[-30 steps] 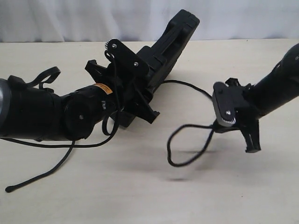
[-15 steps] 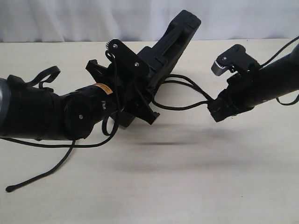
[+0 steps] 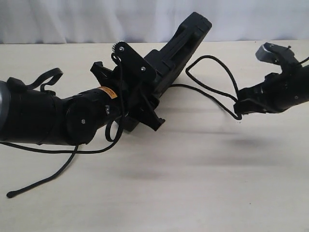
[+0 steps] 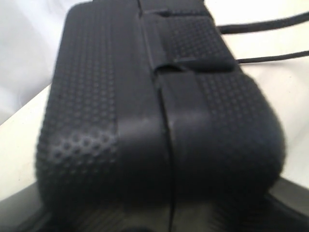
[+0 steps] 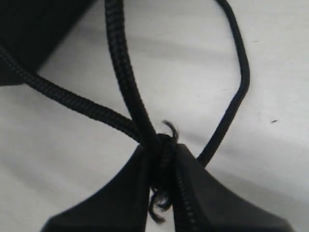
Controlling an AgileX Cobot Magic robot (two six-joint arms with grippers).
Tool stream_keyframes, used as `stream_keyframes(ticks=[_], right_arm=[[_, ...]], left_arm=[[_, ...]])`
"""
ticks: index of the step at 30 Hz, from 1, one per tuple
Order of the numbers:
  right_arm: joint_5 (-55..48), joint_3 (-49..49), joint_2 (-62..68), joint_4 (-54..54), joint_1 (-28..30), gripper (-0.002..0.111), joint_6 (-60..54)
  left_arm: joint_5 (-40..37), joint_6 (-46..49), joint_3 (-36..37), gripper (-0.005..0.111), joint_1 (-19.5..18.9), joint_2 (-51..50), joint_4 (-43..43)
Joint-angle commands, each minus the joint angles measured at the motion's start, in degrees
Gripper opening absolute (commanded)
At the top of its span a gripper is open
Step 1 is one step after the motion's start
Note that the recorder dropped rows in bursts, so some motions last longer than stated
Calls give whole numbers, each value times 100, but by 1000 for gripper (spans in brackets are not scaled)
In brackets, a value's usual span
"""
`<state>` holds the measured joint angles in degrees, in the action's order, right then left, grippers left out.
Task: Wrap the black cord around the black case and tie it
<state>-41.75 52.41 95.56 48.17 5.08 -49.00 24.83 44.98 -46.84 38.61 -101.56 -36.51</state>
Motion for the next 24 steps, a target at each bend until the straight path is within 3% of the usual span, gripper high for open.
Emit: stream_keyframes(ticks=[1, 8, 19, 24], right_arm=[[-375, 1, -43, 827, 7, 4, 285], [-178, -10, -43, 908, -123, 4, 776], [411, -10, -43, 943, -1106, 4, 839], [550, 202, -43, 939, -1191, 4, 637]], left_arm=[[-613, -117, 6, 0, 7, -28, -21], [-613, -117, 6, 0, 7, -28, -21], [-613, -117, 6, 0, 7, -28, 8], [-787, -117, 6, 0, 7, -28, 756]])
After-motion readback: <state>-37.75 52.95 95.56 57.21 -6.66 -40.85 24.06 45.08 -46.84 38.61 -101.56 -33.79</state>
